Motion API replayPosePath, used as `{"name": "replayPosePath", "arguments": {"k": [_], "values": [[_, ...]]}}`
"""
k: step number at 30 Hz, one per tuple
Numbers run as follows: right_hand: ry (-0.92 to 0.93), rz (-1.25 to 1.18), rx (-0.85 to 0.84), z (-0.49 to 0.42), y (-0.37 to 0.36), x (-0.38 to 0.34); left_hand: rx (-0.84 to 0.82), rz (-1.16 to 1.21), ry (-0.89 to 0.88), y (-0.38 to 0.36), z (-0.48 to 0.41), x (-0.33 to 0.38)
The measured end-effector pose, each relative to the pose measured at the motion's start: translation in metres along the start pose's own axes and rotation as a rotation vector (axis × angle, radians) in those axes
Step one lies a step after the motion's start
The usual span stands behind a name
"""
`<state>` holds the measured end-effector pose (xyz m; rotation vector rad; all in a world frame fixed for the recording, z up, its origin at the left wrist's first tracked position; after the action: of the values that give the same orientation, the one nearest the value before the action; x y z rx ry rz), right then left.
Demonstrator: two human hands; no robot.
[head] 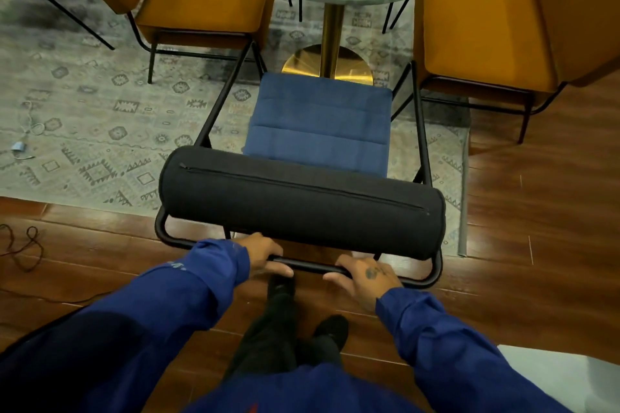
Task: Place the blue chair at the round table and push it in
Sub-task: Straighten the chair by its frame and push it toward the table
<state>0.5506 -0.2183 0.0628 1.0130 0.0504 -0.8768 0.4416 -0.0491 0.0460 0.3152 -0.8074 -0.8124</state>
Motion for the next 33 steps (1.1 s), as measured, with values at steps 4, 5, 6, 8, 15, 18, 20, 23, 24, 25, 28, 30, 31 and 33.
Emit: {"name": "replayPosePath", "arguments": {"k": [4, 5, 6, 8, 15, 18, 20, 23, 24, 25, 28, 30, 31, 33], "values": [[-0.010, 0.021, 0.064, -0.024, 0.042, 0.003, 0.074, -0.039, -0.024, 0.050, -0.013, 0.008], [-0.018, 0.026, 0.064, -0.028, 0.050, 0.005, 0.082, -0.045, -0.024, 0.058, -0.016, 0.011], [-0.024, 0.035, 0.071, -0.034, 0.060, 0.008, 0.096, -0.054, -0.026, 0.069, -0.021, 0.014], [-0.031, 0.053, 0.096, -0.045, 0.081, 0.015, 0.130, -0.081, -0.034, 0.088, -0.033, 0.020], [-0.064, 0.057, 0.153, -0.080, 0.125, 0.030, 0.174, -0.108, -0.084, 0.136, -0.067, 0.027], [-0.061, 0.048, 0.159, -0.095, 0.127, 0.033, 0.187, -0.107, -0.085, 0.144, -0.079, 0.019], [-0.067, 0.044, 0.153, -0.105, 0.125, 0.039, 0.178, -0.108, -0.086, 0.146, -0.088, 0.014], [-0.083, 0.045, 0.112, -0.112, 0.113, 0.042, 0.134, -0.092, -0.092, 0.140, -0.092, 0.010], [-0.094, 0.038, 0.098, -0.115, 0.107, 0.046, 0.106, -0.088, -0.083, 0.135, -0.096, 0.007], [-0.099, 0.039, 0.090, -0.115, 0.102, 0.047, 0.086, -0.092, -0.077, 0.130, -0.097, 0.005], [-0.108, 0.016, 0.080, -0.114, 0.091, 0.053, 0.081, -0.108, -0.089, 0.120, -0.100, 0.003], [-0.105, 0.006, 0.079, -0.114, 0.089, 0.054, 0.106, -0.106, -0.098, 0.118, -0.099, 0.005], [-0.109, -0.003, 0.085, -0.114, 0.090, 0.054, 0.123, -0.108, -0.098, 0.119, -0.098, 0.006], [-0.151, -0.018, 0.102, -0.110, 0.091, 0.059, 0.154, -0.087, -0.083, 0.120, -0.093, 0.001]]}}
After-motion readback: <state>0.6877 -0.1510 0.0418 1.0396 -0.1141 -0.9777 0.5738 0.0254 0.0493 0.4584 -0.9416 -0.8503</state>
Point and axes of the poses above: each hand's wrist, its own z-axis away from the middle knuckle, its own y-axis out of the back of the hand, x = y × z, the point moved 7 cm from there along -z, towards the middle knuckle, and after that the axes turned 3 degrees about -y, right-handed, at the moved point
